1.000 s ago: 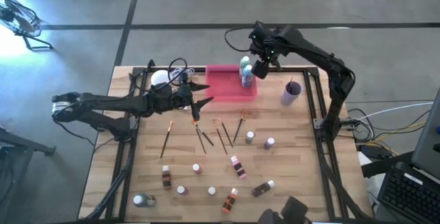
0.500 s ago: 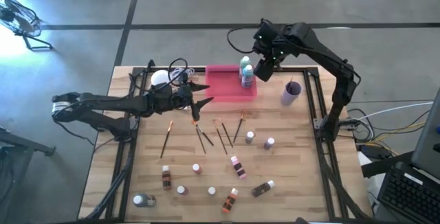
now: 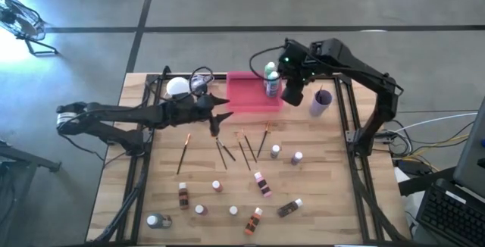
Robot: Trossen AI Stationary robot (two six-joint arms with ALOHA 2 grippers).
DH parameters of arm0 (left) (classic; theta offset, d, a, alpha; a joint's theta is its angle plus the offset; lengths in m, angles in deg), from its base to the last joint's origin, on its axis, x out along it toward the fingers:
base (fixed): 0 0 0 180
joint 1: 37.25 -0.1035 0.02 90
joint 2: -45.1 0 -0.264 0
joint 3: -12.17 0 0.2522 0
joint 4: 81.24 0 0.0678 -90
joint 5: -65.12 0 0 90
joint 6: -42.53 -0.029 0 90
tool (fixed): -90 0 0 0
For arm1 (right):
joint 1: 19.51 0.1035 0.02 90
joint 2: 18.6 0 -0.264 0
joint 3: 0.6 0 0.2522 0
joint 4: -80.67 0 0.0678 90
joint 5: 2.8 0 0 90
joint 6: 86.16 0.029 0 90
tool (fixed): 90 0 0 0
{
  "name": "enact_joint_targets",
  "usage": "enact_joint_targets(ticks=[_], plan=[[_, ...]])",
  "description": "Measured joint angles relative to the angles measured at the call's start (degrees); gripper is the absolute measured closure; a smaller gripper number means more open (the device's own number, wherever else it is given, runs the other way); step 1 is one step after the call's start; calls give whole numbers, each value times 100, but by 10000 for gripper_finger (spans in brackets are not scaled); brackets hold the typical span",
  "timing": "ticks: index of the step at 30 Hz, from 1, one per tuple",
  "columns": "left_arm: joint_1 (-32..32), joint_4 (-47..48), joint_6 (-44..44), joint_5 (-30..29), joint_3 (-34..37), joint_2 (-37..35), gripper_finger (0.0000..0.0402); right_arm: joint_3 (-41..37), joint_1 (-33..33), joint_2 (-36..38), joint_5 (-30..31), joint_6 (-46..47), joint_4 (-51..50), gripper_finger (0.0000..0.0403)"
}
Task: Pick & Place Paint Supplies
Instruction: Put the black gold paint brush into the violet cup
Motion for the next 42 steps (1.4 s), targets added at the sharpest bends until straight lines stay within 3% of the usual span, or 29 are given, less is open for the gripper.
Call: enact_joint_targets(ticks=[8,15,19,31,42], plan=[[0,2048,549,-4,-379,-404,168,-1003,256,473,23,329,82,352],[0,3317,896,-14,-425,-666,168,-2388,365,1193,22,516,810,372],[0,4307,1571,-91,-503,-793,168,-3136,364,1648,27,893,1125,376],[1,6099,3767,-972,-509,-834,168,-5487,363,3037,72,907,4439,359],[13,6804,4970,-1107,-505,-311,168,-6900,362,3345,73,1254,6048,338]])
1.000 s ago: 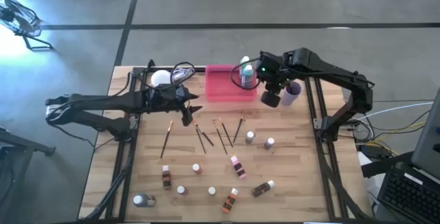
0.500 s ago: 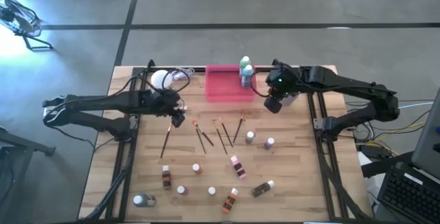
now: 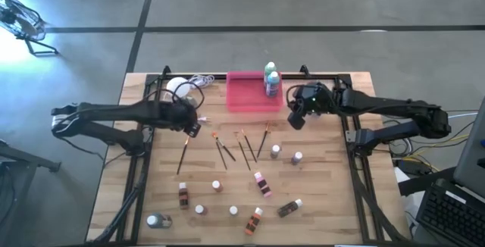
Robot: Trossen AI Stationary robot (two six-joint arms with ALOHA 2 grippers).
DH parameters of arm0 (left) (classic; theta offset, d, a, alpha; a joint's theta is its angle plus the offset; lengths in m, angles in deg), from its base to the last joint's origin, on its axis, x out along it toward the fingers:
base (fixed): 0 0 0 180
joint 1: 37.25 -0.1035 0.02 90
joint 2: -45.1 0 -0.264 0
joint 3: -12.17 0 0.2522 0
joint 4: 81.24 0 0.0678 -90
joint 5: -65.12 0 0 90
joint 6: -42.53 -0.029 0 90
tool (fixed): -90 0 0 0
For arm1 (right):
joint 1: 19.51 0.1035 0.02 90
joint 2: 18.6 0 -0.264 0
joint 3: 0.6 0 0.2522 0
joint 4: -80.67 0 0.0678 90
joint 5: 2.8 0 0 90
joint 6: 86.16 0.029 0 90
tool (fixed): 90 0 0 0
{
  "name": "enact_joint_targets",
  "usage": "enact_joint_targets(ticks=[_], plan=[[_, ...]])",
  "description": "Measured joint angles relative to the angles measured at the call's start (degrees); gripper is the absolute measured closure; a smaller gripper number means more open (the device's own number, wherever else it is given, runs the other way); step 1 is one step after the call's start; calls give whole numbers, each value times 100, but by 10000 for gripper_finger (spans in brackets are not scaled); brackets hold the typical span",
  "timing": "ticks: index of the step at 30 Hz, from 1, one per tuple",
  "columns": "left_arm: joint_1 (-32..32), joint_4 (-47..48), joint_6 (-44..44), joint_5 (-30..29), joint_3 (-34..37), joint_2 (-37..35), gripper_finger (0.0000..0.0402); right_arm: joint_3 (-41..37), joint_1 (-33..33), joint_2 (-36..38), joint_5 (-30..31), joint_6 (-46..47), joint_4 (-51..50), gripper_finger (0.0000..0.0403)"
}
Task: Pick & Place Paint Supplies
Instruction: Put the black gold paint brush into the violet cup
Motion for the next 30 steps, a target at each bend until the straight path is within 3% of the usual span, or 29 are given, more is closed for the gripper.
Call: enact_joint_targets(ticks=[7,21,30], plan=[[252,324,535,554,7,505,168,-497,0,-11,-35,230,496,321],[888,190,1218,663,7,1613,168,-523,0,-7,-51,296,576,296],[883,-164,1204,529,7,2263,168,-517,0,0,-51,249,756,320]])
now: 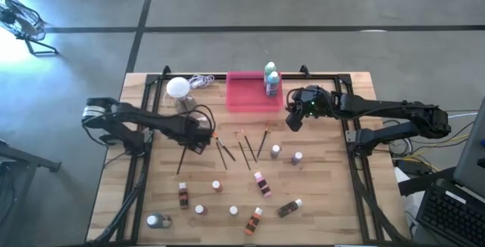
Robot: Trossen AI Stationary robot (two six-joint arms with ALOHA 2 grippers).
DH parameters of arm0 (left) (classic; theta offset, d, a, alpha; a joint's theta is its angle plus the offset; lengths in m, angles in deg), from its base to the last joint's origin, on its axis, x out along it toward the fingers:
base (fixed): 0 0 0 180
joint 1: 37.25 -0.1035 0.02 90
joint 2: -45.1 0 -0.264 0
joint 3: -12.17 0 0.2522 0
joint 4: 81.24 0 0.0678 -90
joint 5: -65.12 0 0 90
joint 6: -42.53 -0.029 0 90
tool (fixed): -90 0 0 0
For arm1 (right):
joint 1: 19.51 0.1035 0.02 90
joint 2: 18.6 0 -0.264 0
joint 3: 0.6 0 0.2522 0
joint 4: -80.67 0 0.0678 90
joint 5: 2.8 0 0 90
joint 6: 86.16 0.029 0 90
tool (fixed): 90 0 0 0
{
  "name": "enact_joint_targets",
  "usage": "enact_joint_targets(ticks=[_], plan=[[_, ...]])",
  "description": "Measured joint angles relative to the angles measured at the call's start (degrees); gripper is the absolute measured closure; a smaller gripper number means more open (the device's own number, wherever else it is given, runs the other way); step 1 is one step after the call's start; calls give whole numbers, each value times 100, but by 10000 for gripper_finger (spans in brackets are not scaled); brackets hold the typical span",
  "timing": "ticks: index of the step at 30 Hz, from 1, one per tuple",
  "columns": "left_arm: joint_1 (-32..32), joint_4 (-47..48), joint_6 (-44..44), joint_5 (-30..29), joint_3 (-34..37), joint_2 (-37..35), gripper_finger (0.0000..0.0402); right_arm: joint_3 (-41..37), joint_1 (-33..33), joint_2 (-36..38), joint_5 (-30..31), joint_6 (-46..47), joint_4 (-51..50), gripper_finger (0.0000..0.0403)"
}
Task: Pick & Place Paint Supplies
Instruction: Put the black gold paint brush into the violet cup
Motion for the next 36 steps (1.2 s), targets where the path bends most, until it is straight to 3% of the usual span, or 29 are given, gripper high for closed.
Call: enact_joint_targets(ticks=[8,18,25,36], plan=[[-15,-37,-3,-70,-21,185,174,2,0,0,0,-20,0,352],[-64,-128,2,-81,4,195,243,2,0,0,0,-20,2,370],[-77,-604,-2,-165,360,193,285,0,0,0,-2,-20,2,355],[-99,-955,2,-133,667,193,316,-2,0,0,0,-18,9,324]])
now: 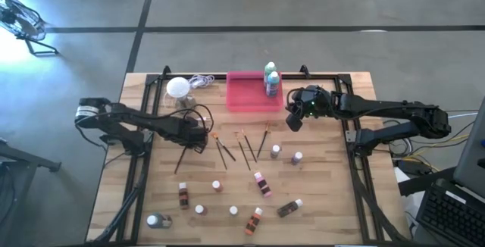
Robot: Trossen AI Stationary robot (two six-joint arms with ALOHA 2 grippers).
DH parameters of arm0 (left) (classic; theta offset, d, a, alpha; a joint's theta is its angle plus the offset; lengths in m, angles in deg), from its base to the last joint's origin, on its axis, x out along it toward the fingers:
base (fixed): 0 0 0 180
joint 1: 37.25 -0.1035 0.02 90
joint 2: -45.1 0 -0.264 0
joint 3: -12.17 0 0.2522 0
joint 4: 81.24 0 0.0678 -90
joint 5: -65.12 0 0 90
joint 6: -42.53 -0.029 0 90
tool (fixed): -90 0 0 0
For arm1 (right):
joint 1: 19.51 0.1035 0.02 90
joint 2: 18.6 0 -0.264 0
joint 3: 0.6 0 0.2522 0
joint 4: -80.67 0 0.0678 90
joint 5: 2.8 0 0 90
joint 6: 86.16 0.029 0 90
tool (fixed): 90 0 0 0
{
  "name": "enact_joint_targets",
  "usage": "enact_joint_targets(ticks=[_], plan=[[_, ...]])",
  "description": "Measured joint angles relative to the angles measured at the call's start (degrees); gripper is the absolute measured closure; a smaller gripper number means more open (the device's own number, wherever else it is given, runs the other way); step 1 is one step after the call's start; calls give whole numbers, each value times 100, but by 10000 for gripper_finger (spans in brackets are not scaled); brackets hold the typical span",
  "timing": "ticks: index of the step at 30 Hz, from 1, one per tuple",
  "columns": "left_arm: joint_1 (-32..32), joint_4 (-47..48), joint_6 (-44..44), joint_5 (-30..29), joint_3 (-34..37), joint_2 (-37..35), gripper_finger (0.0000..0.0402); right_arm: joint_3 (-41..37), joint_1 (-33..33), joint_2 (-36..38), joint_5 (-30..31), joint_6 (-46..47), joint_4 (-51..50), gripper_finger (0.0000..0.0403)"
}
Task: Pick & Place Paint Supplies
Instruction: Put the black gold paint brush into the violet cup
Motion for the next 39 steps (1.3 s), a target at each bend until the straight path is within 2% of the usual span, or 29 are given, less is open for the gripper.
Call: enact_joint_targets(ticks=[12,20,23,25,32,39], plan=[[-2,0,-166,-11,-31,2,391,-2,0,0,0,20,0,300],[-3,174,-793,-163,-527,-166,389,-143,0,-2,-2,39,153,290],[-15,-102,-1066,-444,-818,-339,395,-286,0,-11,-119,-89,575,285],[-12,-159,-1253,-516,-949,-462,396,-356,19,-11,-455,-302,1167,282],[-7,-1224,-2142,-640,-1176,-807,391,-569,325,-9,-1904,-763,3123,275],[-2,-3120,-3283,-343,-1163,-1051,393,-713,664,-117,-2061,-1000,3829,289]])
